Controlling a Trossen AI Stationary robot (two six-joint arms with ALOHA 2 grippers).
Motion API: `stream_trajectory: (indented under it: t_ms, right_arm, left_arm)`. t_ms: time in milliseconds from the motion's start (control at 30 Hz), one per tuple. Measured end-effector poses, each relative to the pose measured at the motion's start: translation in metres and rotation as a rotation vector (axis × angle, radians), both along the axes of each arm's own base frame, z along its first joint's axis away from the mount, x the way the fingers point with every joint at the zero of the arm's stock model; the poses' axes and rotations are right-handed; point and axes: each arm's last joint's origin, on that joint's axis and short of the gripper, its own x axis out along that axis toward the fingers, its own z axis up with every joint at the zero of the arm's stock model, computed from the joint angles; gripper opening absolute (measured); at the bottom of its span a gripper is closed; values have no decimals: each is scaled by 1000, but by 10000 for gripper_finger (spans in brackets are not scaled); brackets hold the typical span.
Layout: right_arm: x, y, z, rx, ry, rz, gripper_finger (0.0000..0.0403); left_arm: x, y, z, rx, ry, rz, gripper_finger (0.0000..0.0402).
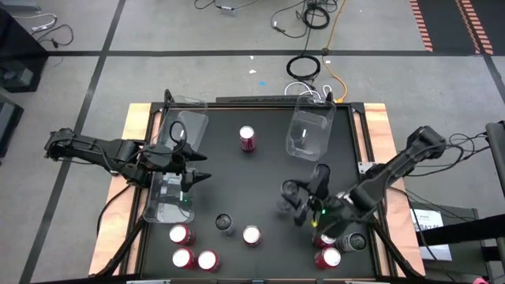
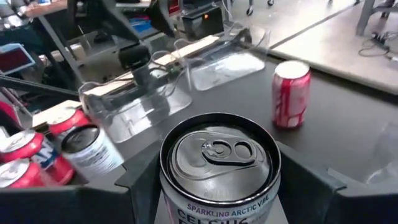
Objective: Sort soda cans
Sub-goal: Move the top left white soda can to the bottom middle of the table
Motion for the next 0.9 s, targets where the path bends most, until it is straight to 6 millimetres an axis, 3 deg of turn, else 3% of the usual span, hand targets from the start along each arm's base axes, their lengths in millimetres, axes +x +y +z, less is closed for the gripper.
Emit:
stream_trajectory:
  t_ms: [333,633,900]
  right_arm:
    - [9,32,-47,39,51,-3,241]
    - [12,44,-75,-23,122,18,242]
    - [11,59,-88,-80,77,12,242]
  left_arm:
    - [0,0,0,0,0,0,373]
    - [0,0,0,-2,-2,1,373]
    - [1,0,3,-8,-32,0,373]
